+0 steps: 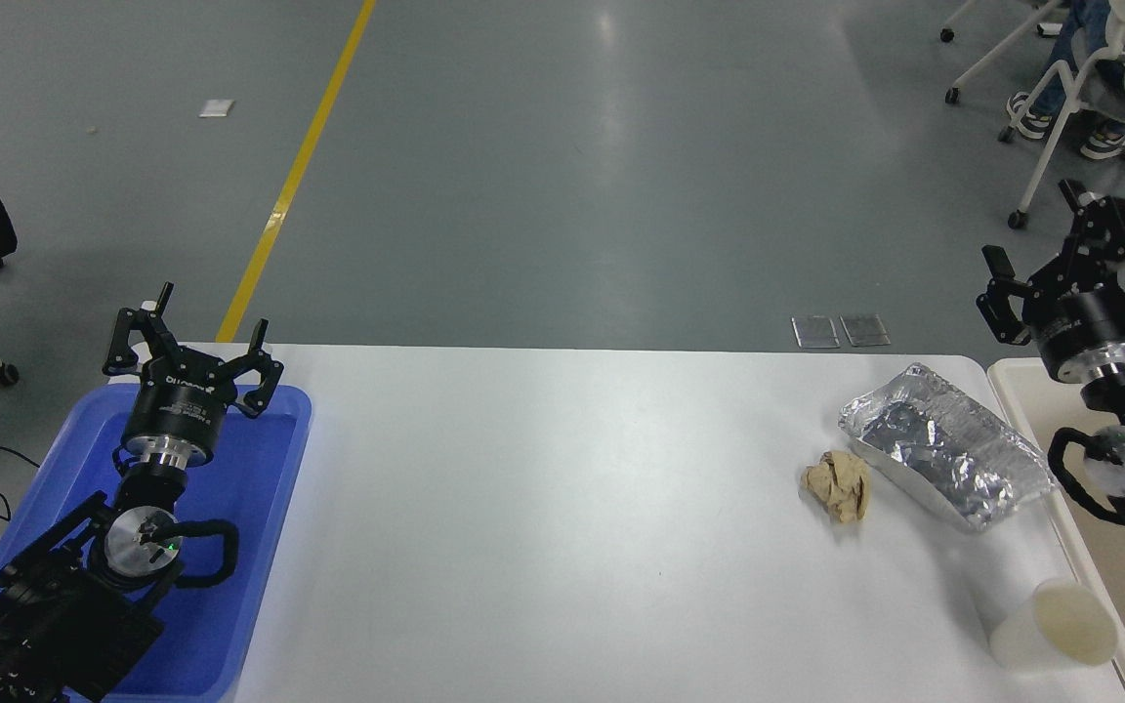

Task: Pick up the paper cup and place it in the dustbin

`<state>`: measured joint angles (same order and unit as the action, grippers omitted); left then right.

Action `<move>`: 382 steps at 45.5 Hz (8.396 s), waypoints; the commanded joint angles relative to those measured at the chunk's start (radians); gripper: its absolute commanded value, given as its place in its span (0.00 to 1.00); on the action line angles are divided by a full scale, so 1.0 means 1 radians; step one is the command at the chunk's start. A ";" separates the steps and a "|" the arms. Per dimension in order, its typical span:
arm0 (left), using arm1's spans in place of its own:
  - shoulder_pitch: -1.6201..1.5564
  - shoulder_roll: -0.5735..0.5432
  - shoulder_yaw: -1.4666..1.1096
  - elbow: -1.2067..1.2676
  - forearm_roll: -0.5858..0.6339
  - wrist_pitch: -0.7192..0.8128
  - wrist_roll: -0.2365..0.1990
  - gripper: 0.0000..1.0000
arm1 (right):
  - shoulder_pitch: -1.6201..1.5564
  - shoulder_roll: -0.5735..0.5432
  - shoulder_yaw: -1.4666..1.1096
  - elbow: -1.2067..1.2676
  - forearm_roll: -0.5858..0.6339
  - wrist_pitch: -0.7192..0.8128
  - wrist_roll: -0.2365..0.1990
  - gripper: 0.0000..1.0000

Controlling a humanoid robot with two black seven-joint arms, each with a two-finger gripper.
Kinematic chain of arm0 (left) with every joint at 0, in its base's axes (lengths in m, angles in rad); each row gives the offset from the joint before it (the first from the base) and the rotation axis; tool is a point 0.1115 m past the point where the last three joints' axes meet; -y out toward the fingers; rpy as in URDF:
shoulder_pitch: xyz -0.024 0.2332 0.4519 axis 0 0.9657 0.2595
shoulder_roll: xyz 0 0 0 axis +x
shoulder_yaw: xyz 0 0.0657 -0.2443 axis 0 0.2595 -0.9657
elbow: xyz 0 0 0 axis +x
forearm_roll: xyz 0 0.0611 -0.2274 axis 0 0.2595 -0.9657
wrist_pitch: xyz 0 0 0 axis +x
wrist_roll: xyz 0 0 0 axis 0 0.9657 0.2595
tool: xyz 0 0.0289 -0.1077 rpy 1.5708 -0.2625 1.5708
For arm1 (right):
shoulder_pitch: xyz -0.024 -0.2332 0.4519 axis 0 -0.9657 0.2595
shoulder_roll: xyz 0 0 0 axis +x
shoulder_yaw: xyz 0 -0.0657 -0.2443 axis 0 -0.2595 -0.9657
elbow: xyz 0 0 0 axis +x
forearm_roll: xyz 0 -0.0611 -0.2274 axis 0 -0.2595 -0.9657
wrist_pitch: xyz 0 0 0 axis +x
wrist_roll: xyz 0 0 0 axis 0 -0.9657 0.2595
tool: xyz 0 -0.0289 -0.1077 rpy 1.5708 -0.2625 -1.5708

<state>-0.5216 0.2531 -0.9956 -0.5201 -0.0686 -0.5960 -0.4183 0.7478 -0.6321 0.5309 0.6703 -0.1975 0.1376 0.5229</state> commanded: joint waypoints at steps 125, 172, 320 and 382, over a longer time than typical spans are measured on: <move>0.000 0.000 0.002 0.000 0.000 0.001 0.000 1.00 | 1.244 -0.339 -1.767 0.726 -0.800 0.574 -0.333 1.00; 0.000 0.000 0.000 0.000 0.000 0.001 0.000 1.00 | 0.478 -0.316 -1.313 0.382 -0.800 0.257 -0.322 1.00; 0.000 0.000 0.000 0.000 0.000 -0.001 0.001 1.00 | 0.530 -0.255 -1.186 -0.348 -0.734 0.301 -0.336 0.00; 0.000 0.000 0.000 0.000 0.000 0.001 0.001 1.00 | -0.216 0.161 -1.066 -0.652 -0.052 -0.222 -0.506 0.00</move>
<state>-0.5216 0.2531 -0.9956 -0.5201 -0.0689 -0.5966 -0.4173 0.5750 -0.5035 -0.5656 0.0223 -0.2686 -0.0578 0.0207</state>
